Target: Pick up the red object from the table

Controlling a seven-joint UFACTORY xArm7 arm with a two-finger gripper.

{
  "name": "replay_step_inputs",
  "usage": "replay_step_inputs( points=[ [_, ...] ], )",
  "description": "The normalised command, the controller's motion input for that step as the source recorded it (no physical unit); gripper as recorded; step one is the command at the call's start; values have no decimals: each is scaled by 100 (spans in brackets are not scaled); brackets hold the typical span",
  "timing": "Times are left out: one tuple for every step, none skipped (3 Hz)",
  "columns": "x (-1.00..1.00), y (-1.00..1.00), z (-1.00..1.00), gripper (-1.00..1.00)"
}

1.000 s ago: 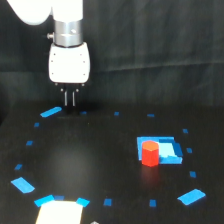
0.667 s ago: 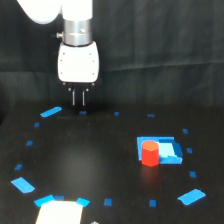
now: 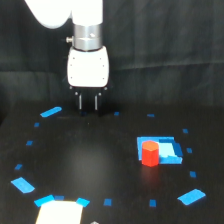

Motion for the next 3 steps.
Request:
replay_step_inputs(
  points=[
    [59,-82,33,81],
    [23,-59,-2,100],
    [67,-66,19,100]
  ],
)
